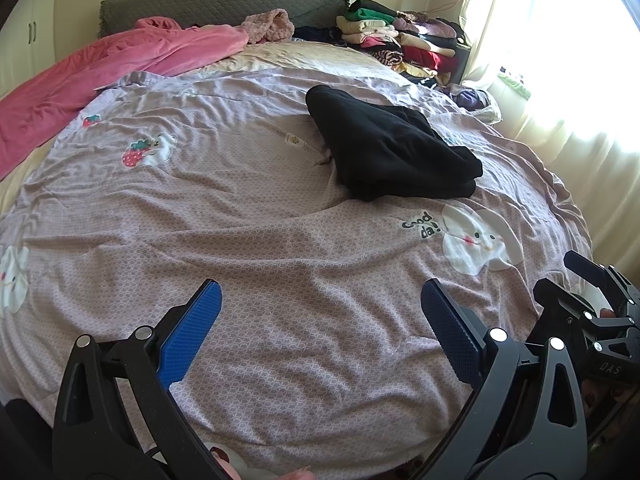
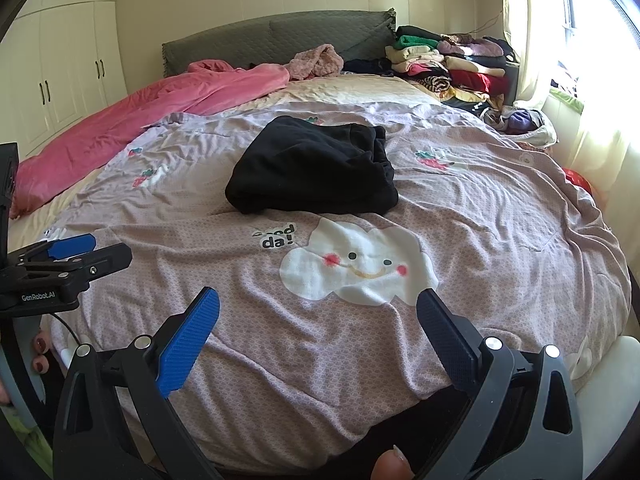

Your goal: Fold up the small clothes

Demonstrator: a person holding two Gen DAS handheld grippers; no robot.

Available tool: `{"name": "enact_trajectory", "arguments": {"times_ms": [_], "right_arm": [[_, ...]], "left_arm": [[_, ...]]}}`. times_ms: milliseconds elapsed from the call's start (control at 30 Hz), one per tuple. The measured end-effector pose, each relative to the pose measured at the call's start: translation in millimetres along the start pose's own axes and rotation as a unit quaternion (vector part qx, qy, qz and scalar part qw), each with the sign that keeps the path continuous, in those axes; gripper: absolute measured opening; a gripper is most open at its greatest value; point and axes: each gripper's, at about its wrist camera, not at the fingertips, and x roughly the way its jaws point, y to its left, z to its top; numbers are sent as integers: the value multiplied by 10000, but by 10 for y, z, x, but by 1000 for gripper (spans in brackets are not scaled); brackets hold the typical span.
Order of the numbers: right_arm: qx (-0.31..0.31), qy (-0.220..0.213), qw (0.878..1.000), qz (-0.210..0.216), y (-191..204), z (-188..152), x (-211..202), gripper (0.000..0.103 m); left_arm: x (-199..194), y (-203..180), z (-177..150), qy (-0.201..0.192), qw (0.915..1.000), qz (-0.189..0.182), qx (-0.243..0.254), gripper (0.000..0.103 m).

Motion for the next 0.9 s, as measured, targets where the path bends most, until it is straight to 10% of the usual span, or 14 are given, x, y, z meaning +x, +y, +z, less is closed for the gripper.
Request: {"name": "enact_trajectory", "arguments": {"times_ms": [900], "right_arm": [[195, 5, 9997, -177, -95, -15, -48, 98]], "left_arm": [[53, 20, -3, 185, 9995, 257, 69, 93]]}}
